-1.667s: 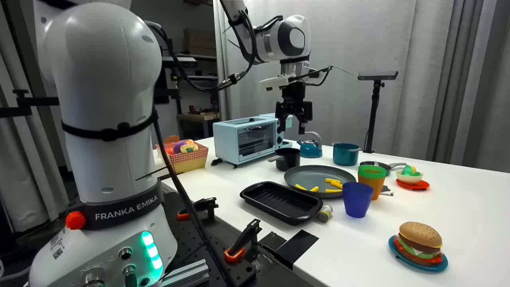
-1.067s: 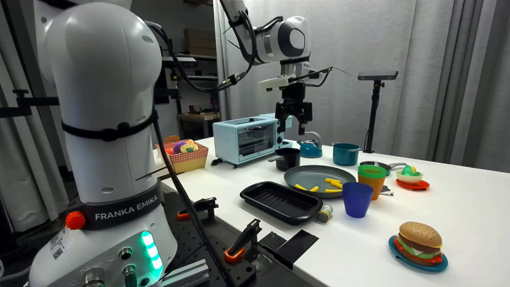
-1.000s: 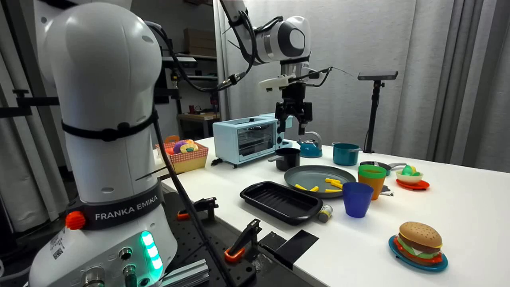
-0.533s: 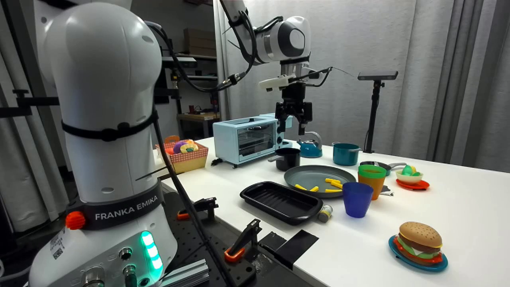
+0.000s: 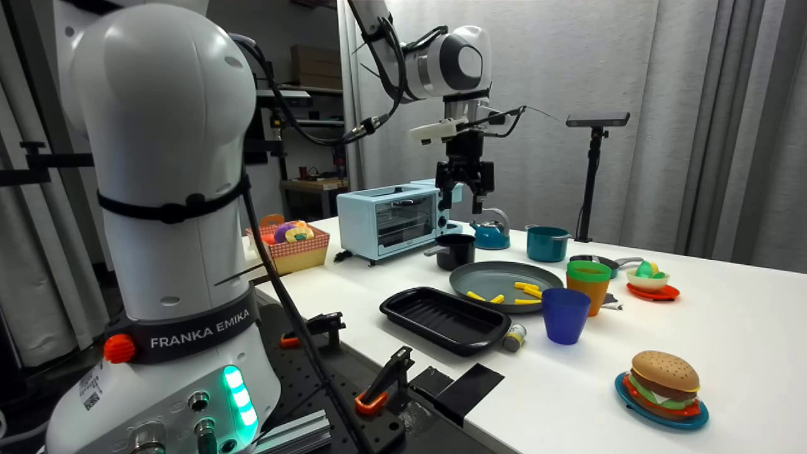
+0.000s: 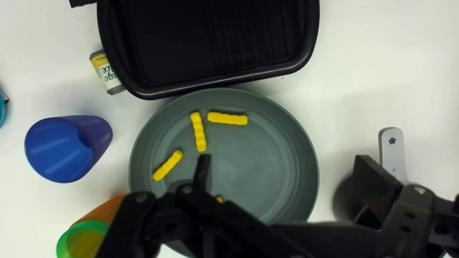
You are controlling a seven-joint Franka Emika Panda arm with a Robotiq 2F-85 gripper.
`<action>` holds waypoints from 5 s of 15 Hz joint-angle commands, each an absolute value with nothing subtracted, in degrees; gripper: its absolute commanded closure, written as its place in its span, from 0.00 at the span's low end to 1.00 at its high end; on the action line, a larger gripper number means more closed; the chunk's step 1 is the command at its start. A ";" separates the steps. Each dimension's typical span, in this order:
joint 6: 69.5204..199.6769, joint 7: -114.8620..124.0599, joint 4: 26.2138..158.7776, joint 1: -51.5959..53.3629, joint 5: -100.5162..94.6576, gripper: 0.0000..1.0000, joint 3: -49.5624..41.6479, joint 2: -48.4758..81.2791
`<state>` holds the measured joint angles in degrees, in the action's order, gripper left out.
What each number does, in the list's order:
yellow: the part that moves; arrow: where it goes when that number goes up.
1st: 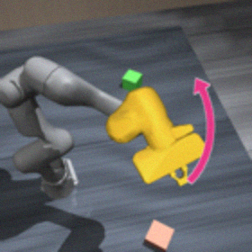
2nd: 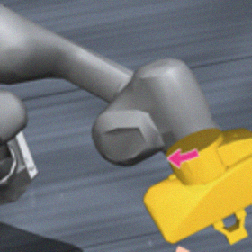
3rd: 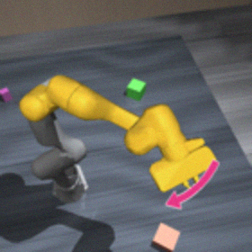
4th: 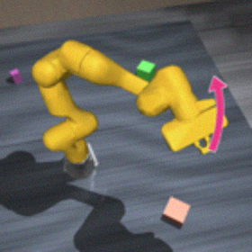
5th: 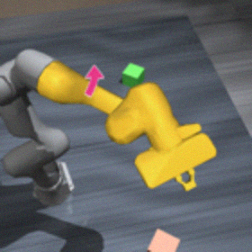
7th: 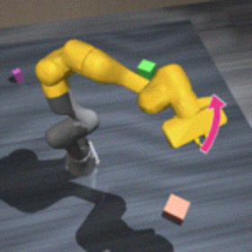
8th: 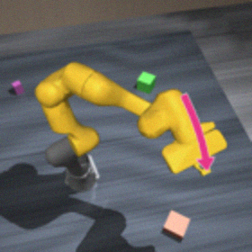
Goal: Open the microwave door
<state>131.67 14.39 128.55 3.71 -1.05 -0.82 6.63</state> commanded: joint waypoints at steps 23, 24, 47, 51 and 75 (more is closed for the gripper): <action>131.52 14.41 128.45 3.18 -1.12 0.00 -0.30 6.62; 131.52 14.41 128.45 3.18 -1.12 0.00 -0.30 6.62; 129.34 13.27 112.05 6.36 -2.03 0.00 2.80 17.68; 128.77 13.36 109.50 7.40 -2.17 0.00 3.12 19.51; 123.41 12.12 98.14 12.44 -3.04 0.00 4.94 26.39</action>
